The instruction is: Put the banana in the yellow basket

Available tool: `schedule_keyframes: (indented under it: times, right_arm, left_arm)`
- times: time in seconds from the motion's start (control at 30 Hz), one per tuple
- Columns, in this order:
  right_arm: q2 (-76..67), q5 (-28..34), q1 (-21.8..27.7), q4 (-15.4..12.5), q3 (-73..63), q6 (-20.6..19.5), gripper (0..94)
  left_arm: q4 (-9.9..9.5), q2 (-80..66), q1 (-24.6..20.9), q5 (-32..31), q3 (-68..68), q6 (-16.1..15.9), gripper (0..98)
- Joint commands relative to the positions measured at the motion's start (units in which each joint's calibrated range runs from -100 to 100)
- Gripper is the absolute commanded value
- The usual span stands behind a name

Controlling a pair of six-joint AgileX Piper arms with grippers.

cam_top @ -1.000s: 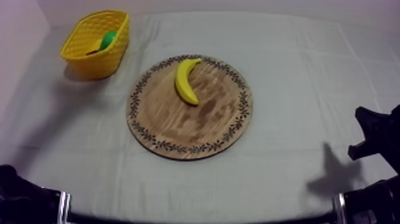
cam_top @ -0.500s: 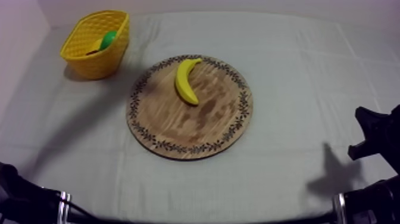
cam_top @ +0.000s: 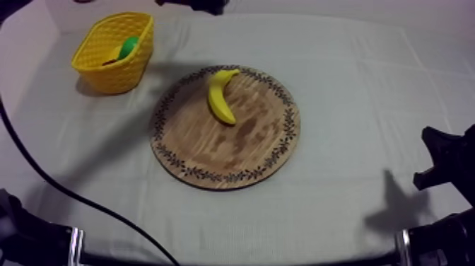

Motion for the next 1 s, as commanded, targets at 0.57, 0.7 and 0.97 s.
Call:
schedule_keyframes:
  times: [0.57, 0.7, 0.97]
  right_arm:
    - [0.00, -0.04, 0.00, 0.00, -0.03, 0.00, 0.3]
    - [0.00, -0.04, 0.00, 0.00, -0.03, 0.00, 0.3]
    - [0.00, -0.04, 0.00, 0.00, -0.03, 0.00, 0.3]
  left_arm:
    - [2.20, 2.52, -0.39, 6.10, -1.40, 0.30, 61.1]
    - [4.49, 1.73, -0.94, 7.39, -0.30, -1.12, 71.3]
    - [5.98, 0.83, -1.48, 8.48, 1.99, -2.13, 74.4]
